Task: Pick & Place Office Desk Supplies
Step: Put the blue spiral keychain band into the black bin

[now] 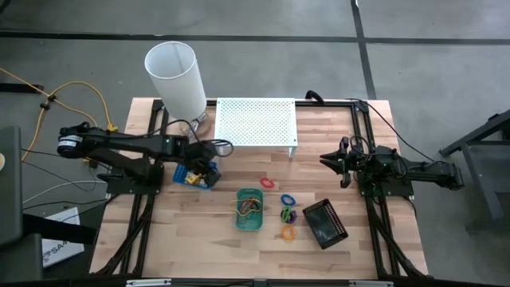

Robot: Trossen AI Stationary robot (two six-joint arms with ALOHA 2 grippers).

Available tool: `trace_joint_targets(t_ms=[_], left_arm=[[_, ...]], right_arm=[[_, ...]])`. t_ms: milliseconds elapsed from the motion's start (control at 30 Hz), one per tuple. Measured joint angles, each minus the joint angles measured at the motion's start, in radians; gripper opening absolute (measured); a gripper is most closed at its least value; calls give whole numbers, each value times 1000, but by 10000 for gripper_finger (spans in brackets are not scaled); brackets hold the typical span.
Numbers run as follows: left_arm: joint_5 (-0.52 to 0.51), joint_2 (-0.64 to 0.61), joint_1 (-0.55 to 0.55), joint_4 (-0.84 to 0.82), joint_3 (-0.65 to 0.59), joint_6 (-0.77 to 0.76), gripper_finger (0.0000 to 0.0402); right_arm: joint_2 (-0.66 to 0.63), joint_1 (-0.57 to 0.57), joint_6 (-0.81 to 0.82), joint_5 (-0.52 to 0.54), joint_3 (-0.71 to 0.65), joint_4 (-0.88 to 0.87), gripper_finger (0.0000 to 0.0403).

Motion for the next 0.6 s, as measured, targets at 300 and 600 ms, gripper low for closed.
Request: trace_joint_targets(t_ms=[300,600], left_arm=[[-158,0,-124,193,0,170,230],[-382,1,-216,281,0,326,230]], right_arm=[[0,0,0,0,0,0,66],[0,0,0,0,0,0,66]])
